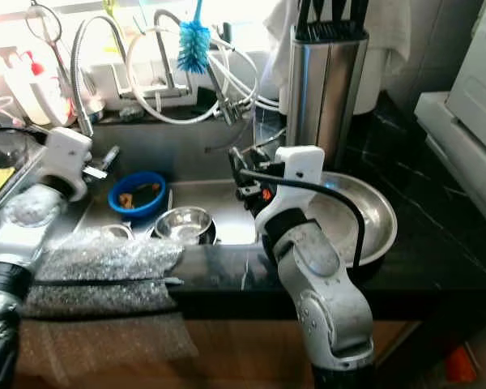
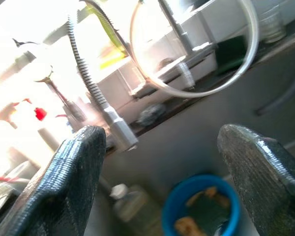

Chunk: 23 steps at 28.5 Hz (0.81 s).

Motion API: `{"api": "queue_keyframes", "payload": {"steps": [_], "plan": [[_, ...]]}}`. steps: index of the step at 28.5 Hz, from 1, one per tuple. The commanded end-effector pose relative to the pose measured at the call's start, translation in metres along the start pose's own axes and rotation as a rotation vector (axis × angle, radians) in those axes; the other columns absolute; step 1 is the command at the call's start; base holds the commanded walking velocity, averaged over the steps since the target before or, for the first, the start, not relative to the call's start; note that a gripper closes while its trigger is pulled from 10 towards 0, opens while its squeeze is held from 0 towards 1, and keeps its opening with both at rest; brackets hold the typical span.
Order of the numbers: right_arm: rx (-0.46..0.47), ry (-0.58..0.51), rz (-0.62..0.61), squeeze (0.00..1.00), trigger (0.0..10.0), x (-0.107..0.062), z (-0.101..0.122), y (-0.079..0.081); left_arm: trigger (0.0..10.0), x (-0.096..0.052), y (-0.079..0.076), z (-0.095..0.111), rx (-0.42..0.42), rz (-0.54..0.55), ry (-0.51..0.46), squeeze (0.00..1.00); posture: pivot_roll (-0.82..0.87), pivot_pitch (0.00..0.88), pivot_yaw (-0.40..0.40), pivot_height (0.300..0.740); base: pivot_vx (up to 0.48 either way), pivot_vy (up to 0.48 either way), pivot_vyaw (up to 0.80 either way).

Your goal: Kitchen organization

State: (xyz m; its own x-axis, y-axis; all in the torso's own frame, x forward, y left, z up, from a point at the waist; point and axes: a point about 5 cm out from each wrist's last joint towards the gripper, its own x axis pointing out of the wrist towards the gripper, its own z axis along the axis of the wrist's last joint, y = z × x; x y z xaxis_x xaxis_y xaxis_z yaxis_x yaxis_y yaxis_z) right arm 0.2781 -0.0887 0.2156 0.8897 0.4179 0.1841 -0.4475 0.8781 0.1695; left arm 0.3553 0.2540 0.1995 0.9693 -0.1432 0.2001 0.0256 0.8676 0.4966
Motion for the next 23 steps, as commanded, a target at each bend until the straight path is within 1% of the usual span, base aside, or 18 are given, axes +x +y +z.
{"api": "queue_keyframes", "payload": {"steps": [1,2,3,6,7,8,9,11,14,15,18,19,20,23], "plan": [[-0.009,-0.019,0.011,0.0,10.0,-0.001,0.004,0.003,10.0,-0.005,0.008,0.0,0.007,0.011,0.0,0.0,-0.13,0.0,0.121,0.74,0.0,0.0,0.0],[-0.017,-0.02,0.005,0.0,10.0,-0.003,0.005,0.002,10.0,-0.02,0.012,-0.006,-0.007,0.025,-0.002,0.0,-0.13,0.0,0.123,0.74,0.0,0.0,0.0],[-0.017,-0.02,0.005,0.0,10.0,-0.003,0.005,0.002,10.0,-0.02,0.012,-0.006,-0.007,0.025,-0.002,0.0,-0.13,0.0,0.123,0.74,0.0,0.0,0.0],[-0.024,-0.023,-0.007,0.0,10.0,-0.005,0.005,0.0,10.0,-0.039,0.011,-0.012,-0.072,0.056,-0.003,0.0,-0.12,0.0,0.122,0.74,0.0,0.0,0.0],[-0.024,-0.023,-0.007,0.0,10.0,-0.005,0.005,0.0,10.0,-0.039,0.011,-0.012,-0.072,0.056,-0.003,0.0,-0.12,0.0,0.122,0.74,0.0,0.0,0.0],[-0.032,-0.022,-0.009,0.0,10.0,-0.005,0.005,-0.001,10.0,-0.047,0.009,-0.015,-0.108,0.073,0.005,0.0,-0.12,0.0,0.121,0.74,0.0,0.0,0.0],[-0.032,-0.022,-0.009,0.0,10.0,-0.005,0.005,-0.001,10.0,-0.047,0.009,-0.015,-0.108,0.073,0.005,0.0,-0.12,0.0,0.121,0.74,0.0,0.0,0.0],[-0.051,-0.021,-0.01,0.0,10.0,-0.007,0.005,-0.002,10.0,-0.061,0.004,-0.015,-0.171,0.113,-0.002,0.0,-0.12,0.0,0.12,0.74,0.0,0.0,0.0],[-0.058,-0.026,-0.014,0.0,10.0,-0.008,0.006,-0.003,10.0,-0.073,-0.003,-0.011,-0.217,0.132,-0.012,0.0,-0.12,0.0,0.118,0.74,0.0,0.0,0.0],[-0.062,-0.031,-0.025,0.0,10.0,-0.009,0.007,-0.005,10.0,-0.078,-0.011,-0.006,-0.245,0.128,-0.015,0.0,-0.11,0.0,0.117,0.74,0.0,0.0,0.0],[-0.067,-0.036,-0.033,0.0,10.0,-0.01,0.008,-0.006,10.0,-0.08,-0.017,-0.003,-0.262,0.125,-0.017,0.0,-0.11,0.0,0.117,0.74,0.0,0.0,0.0],[-0.069,-0.038,-0.038,0.0,10.0,-0.01,0.008,-0.007,10.0,-0.081,-0.023,-0.001,-0.264,0.111,-0.022,0.0,-0.11,0.0,0.117,0.74,0.0,0.0,0.0],[-0.08,-0.04,-0.049,0.0,10.0,-0.01,0.009,-0.009,10.0,-0.084,-0.034,0.003,-0.27,0.084,-0.029,0.0,-0.11,0.0,0.117,0.74,0.0,0.0,0.0],[-0.094,-0.04,-0.055,0.0,10.0,-0.011,0.009,-0.011,10.0,-0.086,-0.039,0.007,-0.275,0.068,-0.032,0.0,-0.11,0.0,0.115,0.74,0.0,0.0,0.0]]}}
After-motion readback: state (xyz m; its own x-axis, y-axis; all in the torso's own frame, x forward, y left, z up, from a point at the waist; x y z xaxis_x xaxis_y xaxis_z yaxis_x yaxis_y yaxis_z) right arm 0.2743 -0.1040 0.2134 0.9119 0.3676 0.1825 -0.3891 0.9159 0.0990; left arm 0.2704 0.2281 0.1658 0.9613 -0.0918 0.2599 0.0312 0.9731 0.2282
